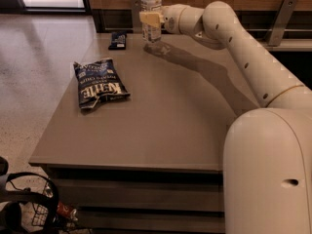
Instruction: Move blue plastic bottle near rxbar blueberry
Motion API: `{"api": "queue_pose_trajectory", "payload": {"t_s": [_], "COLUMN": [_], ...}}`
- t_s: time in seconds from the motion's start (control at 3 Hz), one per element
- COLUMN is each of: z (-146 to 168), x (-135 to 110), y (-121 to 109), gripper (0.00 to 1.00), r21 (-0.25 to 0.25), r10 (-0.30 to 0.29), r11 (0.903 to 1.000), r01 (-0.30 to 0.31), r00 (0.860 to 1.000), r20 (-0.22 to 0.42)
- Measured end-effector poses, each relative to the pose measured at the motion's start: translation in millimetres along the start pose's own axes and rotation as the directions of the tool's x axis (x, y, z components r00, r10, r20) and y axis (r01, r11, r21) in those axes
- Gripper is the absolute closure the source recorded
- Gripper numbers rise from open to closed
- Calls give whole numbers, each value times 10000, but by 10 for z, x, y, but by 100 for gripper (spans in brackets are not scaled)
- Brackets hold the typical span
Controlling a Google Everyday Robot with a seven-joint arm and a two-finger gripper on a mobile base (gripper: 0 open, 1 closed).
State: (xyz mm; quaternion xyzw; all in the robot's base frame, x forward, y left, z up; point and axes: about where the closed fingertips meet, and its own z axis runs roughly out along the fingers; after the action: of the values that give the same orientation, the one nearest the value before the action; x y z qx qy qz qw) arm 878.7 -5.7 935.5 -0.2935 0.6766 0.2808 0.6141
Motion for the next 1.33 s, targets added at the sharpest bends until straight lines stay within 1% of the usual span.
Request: {"api": "queue_pose_trajectory", "payload": {"t_s": [0.33,0.67,1.0,1.33], "z": [259,383,407,433], "x": [92,154,212,321], "y": [-19,20,43,75], "gripper": [100,100,100,100], "r21": [-34,-123,-34,24], "r10": [-152,-368,-612,-533], "r11": [9999,9992,9981,9986], "r01": [153,369,611,535], "r00": [9994,9993,9978,9978], "r20": [314,108,-248,-390]}}
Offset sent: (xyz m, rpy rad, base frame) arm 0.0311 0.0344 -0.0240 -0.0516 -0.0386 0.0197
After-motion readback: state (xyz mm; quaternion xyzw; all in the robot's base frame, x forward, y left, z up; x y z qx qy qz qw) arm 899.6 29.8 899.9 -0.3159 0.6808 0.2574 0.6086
